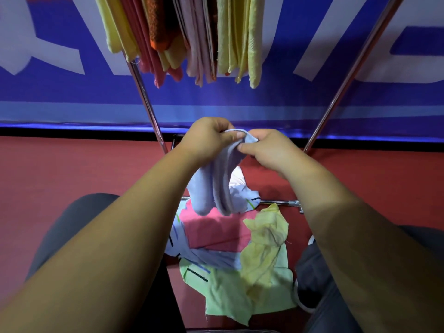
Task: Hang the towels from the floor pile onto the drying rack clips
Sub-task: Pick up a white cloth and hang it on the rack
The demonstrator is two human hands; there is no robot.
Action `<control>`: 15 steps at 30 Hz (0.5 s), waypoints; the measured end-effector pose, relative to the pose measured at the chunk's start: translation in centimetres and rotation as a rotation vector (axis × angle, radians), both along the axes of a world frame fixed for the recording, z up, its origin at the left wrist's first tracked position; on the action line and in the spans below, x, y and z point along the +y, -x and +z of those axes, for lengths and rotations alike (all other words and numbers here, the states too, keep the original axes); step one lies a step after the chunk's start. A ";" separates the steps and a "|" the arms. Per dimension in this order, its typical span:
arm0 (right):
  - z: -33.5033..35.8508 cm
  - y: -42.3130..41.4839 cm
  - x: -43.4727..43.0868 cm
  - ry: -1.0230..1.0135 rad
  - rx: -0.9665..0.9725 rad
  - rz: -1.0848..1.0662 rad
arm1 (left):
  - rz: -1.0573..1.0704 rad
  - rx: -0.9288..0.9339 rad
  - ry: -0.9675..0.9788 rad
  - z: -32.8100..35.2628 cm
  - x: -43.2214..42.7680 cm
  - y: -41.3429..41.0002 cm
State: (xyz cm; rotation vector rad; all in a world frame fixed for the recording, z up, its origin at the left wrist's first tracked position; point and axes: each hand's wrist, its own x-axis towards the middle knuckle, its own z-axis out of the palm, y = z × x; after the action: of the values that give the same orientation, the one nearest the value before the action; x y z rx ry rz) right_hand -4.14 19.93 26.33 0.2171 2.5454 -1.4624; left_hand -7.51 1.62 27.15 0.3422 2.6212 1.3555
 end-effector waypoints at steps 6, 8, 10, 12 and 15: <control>0.5 0.6 0.3 0.047 0.041 -0.096 | 0.071 0.029 0.081 0.5 -1.1 0.6; 0.6 0.8 0.5 0.121 0.074 -0.198 | 0.029 0.019 0.122 0.8 -1.4 0.5; 0.7 1.0 1.0 0.224 0.101 -0.314 | -0.033 0.021 0.214 1.1 -1.9 0.4; 1.0 1.1 1.5 0.294 0.093 -0.409 | -0.079 0.025 0.328 1.1 -2.5 0.4; 1.7 0.9 1.6 0.353 0.051 -0.445 | -0.149 0.059 0.599 0.7 -3.3 0.5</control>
State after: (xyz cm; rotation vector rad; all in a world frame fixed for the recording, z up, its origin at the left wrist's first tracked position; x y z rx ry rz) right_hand -5.03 21.49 28.04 0.7317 2.3141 -2.0655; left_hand -8.04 -1.67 27.84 0.4715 2.8163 0.4789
